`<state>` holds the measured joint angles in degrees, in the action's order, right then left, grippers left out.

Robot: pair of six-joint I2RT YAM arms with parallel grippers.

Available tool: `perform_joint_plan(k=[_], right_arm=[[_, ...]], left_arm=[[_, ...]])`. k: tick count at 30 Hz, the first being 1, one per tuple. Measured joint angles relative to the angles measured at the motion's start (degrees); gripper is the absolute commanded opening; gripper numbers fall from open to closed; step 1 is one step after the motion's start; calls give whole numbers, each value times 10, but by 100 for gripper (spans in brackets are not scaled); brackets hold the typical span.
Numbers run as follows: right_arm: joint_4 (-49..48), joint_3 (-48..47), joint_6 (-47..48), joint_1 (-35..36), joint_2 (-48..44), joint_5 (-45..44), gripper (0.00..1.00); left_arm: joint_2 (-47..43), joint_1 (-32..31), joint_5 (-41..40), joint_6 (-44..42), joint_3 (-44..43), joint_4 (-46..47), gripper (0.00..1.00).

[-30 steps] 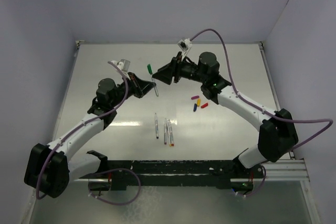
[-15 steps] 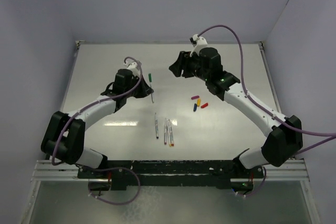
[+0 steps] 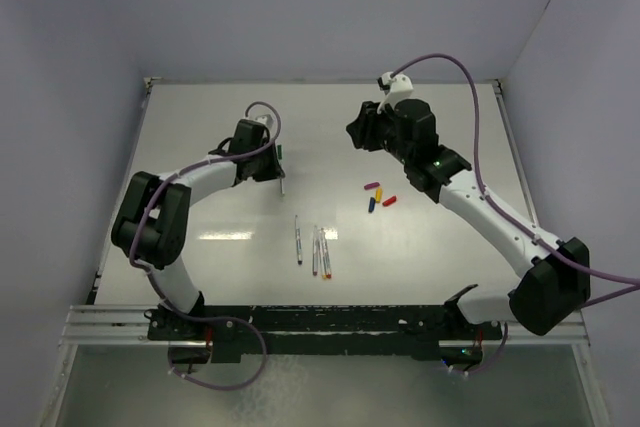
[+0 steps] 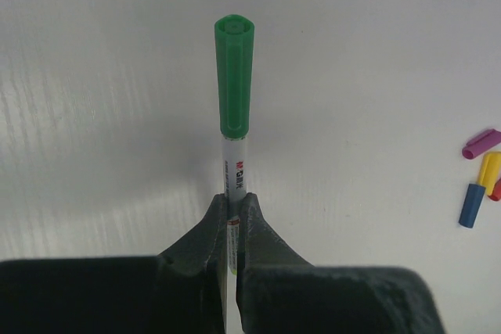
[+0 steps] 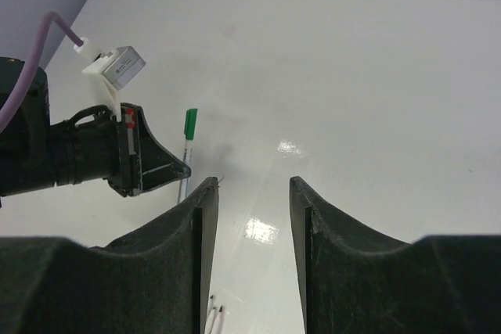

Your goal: Insert the pens into the pen caps

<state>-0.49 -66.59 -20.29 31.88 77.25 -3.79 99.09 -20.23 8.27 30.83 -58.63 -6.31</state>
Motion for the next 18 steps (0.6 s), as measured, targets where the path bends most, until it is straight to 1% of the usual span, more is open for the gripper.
perform_joint_plan(k=[8, 10, 15, 16, 17, 18], right_arm=[[7, 5, 15, -14, 0, 2, 40], [9, 6, 16, -14, 0, 1, 41], [35, -1, 18, -14, 12, -3, 55], [38, -3, 18, -14, 17, -3, 60], [42, -3, 17, -15, 24, -2, 71], [46, -3, 16, -15, 31, -2, 77]], left_arm=[[57, 3, -24, -18, -71, -45, 1], [66, 3, -30, -22, -83, -53, 2], [94, 3, -41, -30, -108, -69, 6], [99, 3, -42, -30, -113, -72, 7], [104, 3, -43, -30, -117, -76, 7], [107, 3, -44, -30, -121, -79, 8]])
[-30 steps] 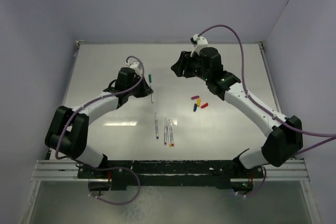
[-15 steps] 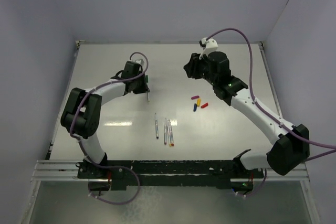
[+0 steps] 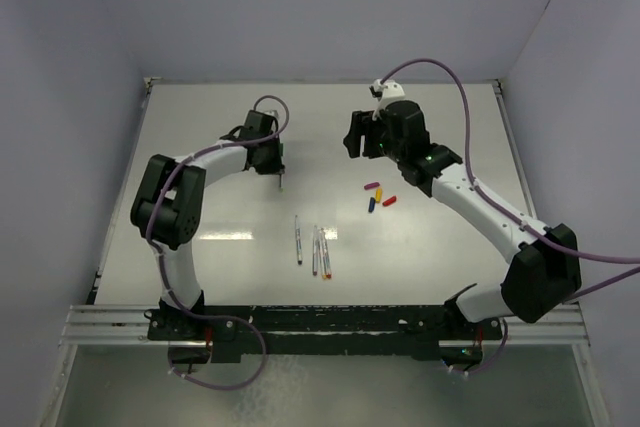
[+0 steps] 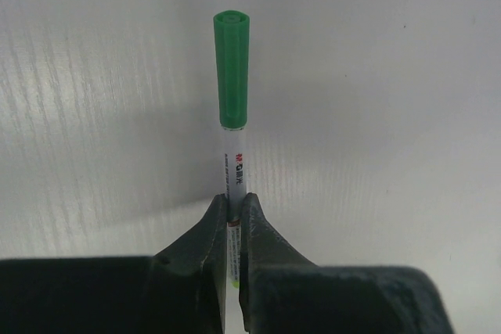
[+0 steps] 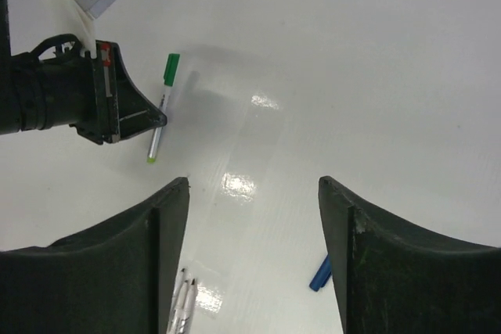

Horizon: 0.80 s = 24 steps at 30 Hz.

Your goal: Insert the pens into the pen caps

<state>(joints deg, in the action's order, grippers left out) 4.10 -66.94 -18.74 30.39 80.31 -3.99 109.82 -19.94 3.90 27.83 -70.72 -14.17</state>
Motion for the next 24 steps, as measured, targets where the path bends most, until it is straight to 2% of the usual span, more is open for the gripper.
perform_joint_plan(k=[4, 7, 18, 24], right_arm=[[8, 0, -8, -1, 13, 0, 82], [6, 0, -13, -1, 13, 0, 87], [3, 5, -18, -1, 13, -3, 85], [4, 5, -27, -4, 13, -17, 79]], left_arm=[[11, 0, -5, 0, -9, -6, 13], [19, 0, -9, 0, -12, -6, 20], [20, 0, -10, 0, -14, -3, 28], [10, 0, -10, -5, -14, -9, 29]])
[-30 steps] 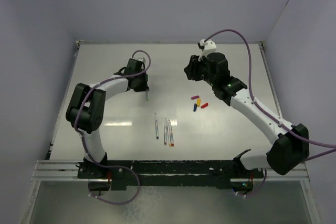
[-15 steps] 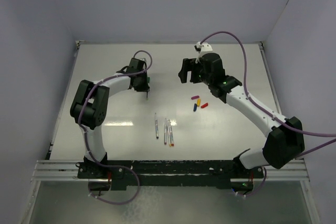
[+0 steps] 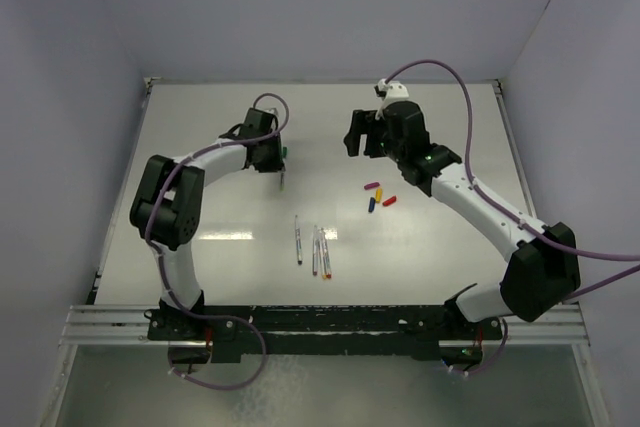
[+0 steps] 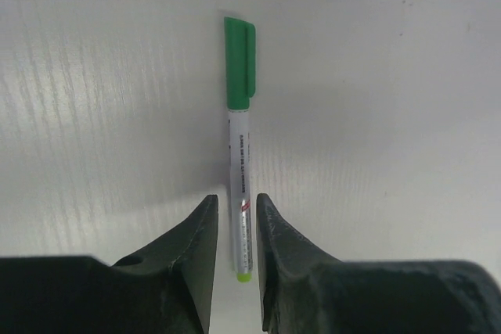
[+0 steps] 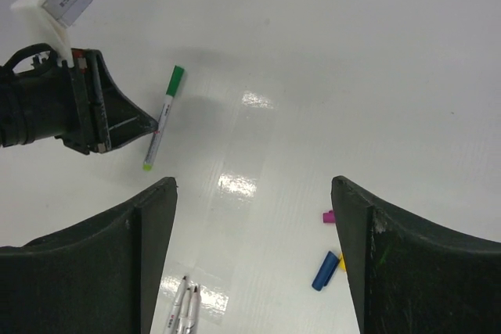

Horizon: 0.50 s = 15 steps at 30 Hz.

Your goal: Insert the pens into the pen caps

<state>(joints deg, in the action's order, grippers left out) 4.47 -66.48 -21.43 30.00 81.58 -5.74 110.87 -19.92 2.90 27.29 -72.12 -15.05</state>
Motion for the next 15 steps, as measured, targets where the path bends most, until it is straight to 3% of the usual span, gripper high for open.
perform_joint_plan(k=[11, 15], right_arm=[[9, 13, -55, -57, 0, -8, 68], [13, 40, -67, -80, 0, -8, 67]], left_arm=[[-148, -8, 12, 1, 71, 6, 30], [-204, -56, 3, 9, 146, 10, 30]])
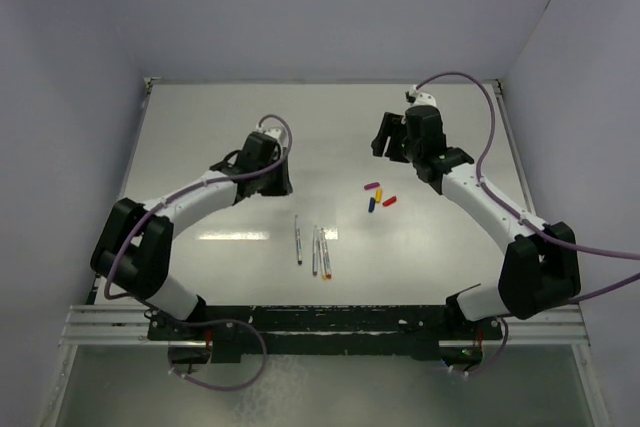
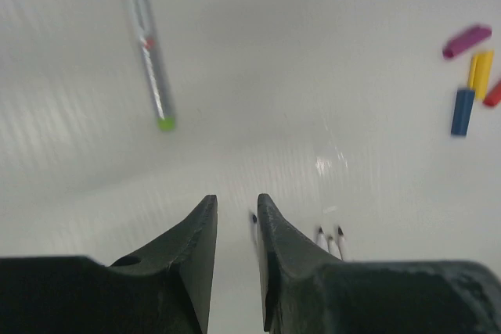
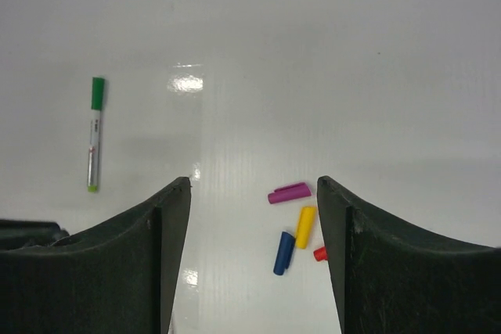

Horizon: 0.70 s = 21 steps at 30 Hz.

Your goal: Insert the pens into the pen caps

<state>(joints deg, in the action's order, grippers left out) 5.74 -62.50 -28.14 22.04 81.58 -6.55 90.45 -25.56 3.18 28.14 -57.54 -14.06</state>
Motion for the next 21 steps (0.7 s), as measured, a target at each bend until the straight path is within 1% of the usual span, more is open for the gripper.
perform_joint_plan(k=[3, 6, 8, 13, 17, 19, 21], right_arm=[[0, 24, -4, -6, -3, -1, 66], [-2, 50, -6, -6, -21, -3, 65], [-5, 68, -9, -6, -41, -5, 65], [-18, 103, -13, -6, -82, -15, 62], [-30, 120, -16, -6, -99, -14, 61], [-32, 124, -17, -6, -103, -14, 60], [-35, 127, -17, -6, -105, -12, 60]], left_arm=[[-27, -70, -7, 13, 48, -13, 30], [-42, -137, -11, 28, 76, -31, 30], [-50, -163, -16, 37, 83, -50, 30], [-63, -195, -39, 54, 84, -75, 30], [-63, -209, -61, 66, 84, -93, 31], [-60, -211, -70, 72, 84, -100, 34], [-54, -211, -79, 80, 83, -110, 40]])
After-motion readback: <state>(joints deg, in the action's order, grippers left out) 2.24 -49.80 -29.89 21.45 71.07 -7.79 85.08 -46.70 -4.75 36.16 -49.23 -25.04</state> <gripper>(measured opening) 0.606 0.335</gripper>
